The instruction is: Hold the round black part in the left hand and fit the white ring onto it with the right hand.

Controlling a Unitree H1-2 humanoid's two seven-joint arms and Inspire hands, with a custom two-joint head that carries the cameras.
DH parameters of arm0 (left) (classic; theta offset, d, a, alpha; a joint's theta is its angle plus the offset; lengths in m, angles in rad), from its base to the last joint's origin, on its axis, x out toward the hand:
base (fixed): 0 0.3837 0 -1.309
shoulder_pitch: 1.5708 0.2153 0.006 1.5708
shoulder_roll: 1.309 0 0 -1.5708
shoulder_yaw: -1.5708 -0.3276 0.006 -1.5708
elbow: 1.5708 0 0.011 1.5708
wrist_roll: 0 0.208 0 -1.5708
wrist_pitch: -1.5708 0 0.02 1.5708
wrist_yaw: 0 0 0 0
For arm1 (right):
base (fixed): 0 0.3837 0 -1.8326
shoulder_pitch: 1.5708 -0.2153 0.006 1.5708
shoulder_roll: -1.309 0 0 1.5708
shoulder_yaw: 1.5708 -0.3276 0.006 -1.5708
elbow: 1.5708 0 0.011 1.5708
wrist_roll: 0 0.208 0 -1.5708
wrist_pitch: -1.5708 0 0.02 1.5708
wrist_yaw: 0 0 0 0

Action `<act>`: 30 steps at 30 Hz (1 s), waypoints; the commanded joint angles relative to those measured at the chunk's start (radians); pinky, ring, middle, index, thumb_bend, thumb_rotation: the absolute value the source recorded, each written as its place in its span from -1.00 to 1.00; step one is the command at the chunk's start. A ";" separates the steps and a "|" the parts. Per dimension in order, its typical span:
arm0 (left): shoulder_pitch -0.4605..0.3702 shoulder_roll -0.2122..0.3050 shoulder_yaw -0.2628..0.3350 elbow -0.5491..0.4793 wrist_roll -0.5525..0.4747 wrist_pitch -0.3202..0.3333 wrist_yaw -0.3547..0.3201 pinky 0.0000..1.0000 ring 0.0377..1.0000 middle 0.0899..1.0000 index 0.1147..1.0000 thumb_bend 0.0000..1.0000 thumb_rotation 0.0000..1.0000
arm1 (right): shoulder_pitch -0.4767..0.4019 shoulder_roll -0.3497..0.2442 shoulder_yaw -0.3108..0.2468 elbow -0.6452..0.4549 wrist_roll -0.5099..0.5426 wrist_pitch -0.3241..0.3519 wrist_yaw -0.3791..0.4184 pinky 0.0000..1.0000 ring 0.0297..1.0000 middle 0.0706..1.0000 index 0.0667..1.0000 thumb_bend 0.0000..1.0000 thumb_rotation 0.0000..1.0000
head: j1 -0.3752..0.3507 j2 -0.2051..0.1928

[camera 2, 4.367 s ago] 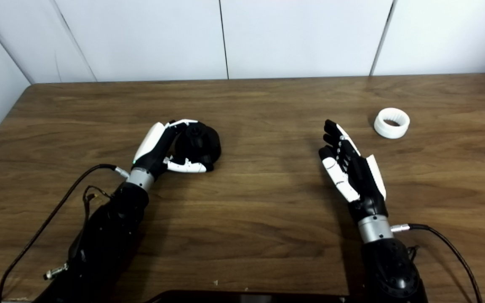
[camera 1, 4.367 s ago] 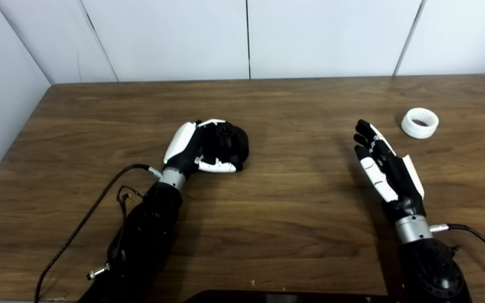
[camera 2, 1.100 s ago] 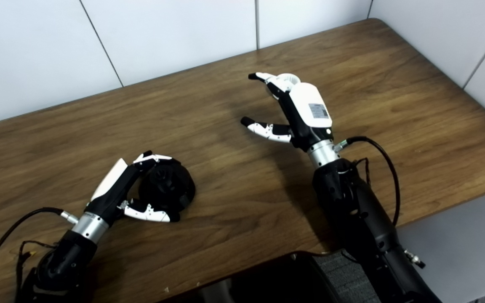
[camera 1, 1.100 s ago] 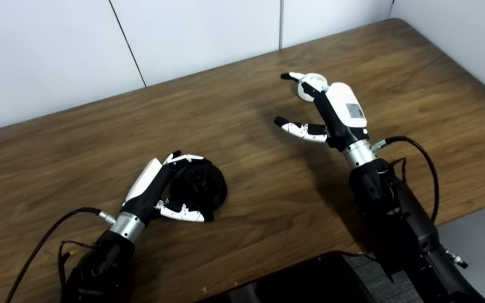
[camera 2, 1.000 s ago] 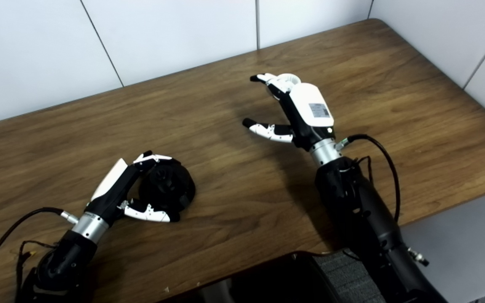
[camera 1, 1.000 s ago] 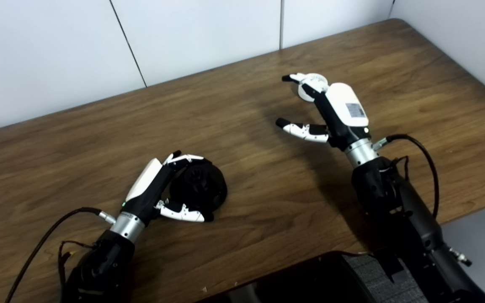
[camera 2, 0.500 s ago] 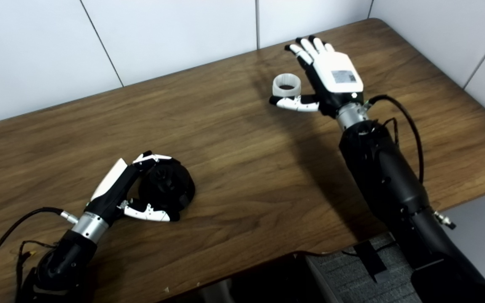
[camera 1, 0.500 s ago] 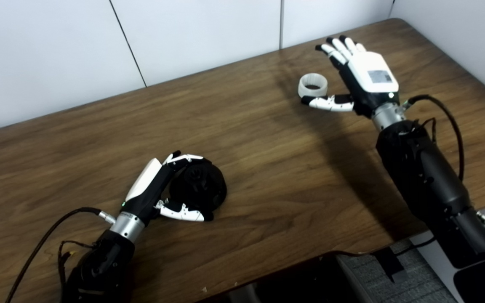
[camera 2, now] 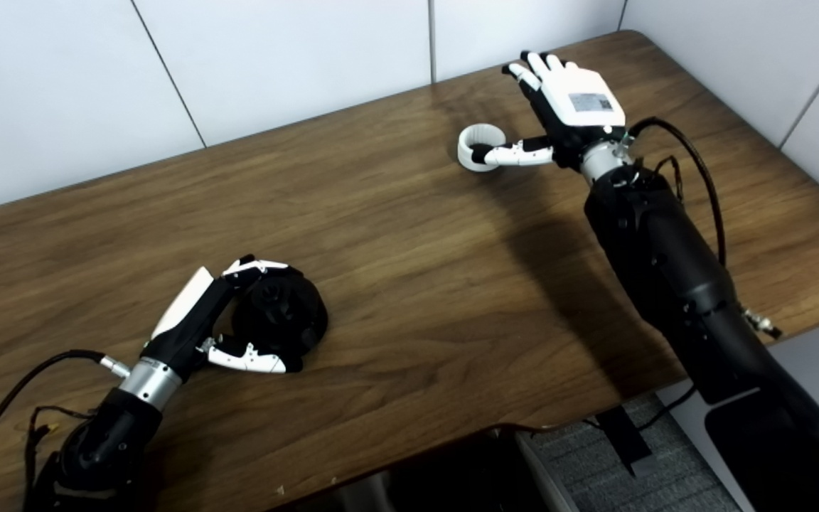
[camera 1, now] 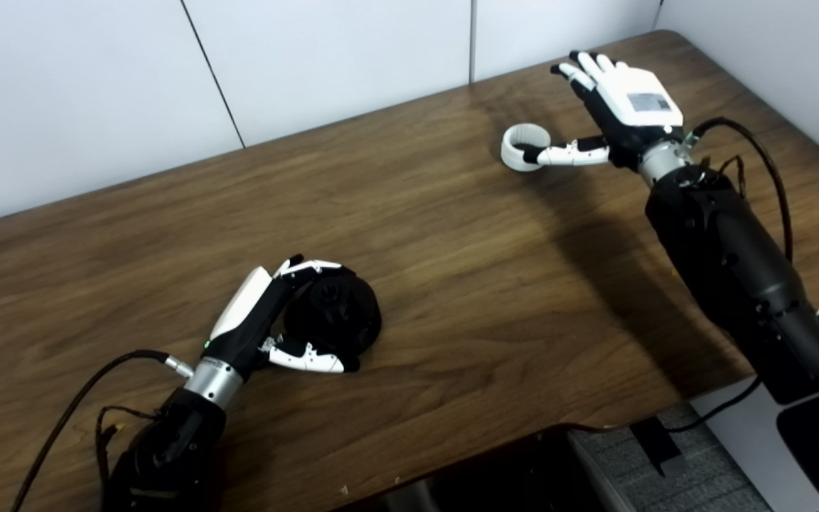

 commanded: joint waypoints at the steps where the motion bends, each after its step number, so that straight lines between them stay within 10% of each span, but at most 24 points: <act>1: -0.022 0.014 0.009 -0.022 0.004 -0.013 0.007 1.00 0.70 0.36 0.31 0.92 -0.68 | -0.064 -0.035 0.001 0.002 0.010 0.013 0.010 0.92 0.99 0.85 0.88 0.71 0.20 | 0.000 0.002; 30: -0.014 0.007 0.009 -0.031 0.007 -0.010 0.011 1.00 0.67 0.33 0.29 0.94 -0.70 | -0.209 -0.012 0.187 0.218 0.019 0.078 0.084 0.92 0.96 0.82 0.87 1.00 0.31 | 0.024 0.011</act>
